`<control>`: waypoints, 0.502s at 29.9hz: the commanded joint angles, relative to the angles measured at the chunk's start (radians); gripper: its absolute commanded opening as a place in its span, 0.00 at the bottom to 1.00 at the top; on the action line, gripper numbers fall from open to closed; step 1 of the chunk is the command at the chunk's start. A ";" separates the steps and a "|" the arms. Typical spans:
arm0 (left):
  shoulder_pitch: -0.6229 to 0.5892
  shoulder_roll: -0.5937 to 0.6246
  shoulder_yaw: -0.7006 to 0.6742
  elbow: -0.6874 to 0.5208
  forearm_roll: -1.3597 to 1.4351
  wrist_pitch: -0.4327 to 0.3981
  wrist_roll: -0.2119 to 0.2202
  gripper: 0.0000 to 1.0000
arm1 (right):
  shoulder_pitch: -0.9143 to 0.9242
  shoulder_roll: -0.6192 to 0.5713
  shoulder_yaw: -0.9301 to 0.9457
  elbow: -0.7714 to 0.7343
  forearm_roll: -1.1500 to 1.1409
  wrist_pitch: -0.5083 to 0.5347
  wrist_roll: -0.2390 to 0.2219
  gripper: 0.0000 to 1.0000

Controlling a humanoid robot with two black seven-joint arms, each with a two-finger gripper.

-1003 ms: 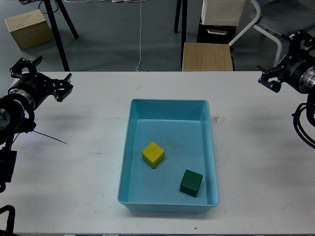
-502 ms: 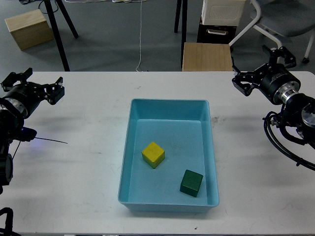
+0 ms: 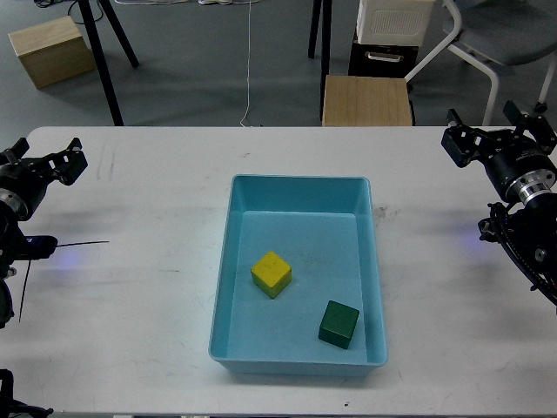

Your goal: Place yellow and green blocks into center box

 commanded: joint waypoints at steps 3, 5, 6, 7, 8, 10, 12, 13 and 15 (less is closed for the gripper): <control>0.039 -0.003 -0.001 0.004 -0.024 -0.016 -0.016 1.00 | -0.050 -0.010 -0.008 0.008 0.002 0.060 -0.024 1.00; 0.049 -0.007 0.008 0.004 -0.055 -0.050 -0.029 1.00 | -0.061 -0.014 -0.030 0.008 -0.005 0.082 -0.024 1.00; 0.051 -0.007 0.013 0.004 -0.058 -0.082 -0.033 1.00 | -0.061 -0.019 -0.043 0.008 -0.007 0.097 -0.024 1.00; 0.051 -0.009 0.014 0.004 -0.060 -0.105 -0.035 1.00 | -0.061 -0.025 -0.057 0.008 -0.008 0.108 -0.024 1.00; 0.048 -0.009 0.014 0.004 -0.060 -0.120 -0.035 1.00 | -0.061 -0.036 -0.071 0.008 -0.008 0.119 -0.024 1.00; 0.037 -0.007 0.031 0.006 -0.060 -0.134 -0.039 1.00 | -0.061 -0.060 -0.091 0.010 -0.010 0.130 -0.024 1.00; 0.036 -0.009 0.051 0.006 -0.060 -0.142 -0.039 1.00 | -0.062 -0.065 -0.097 0.011 -0.010 0.131 -0.024 1.00; 0.034 -0.010 0.068 0.006 -0.060 -0.148 -0.039 1.00 | -0.062 -0.066 -0.100 0.014 -0.010 0.130 -0.024 1.00; 0.025 -0.015 0.115 0.004 -0.057 -0.179 -0.039 1.00 | -0.067 -0.071 -0.102 0.017 -0.011 0.131 -0.024 1.00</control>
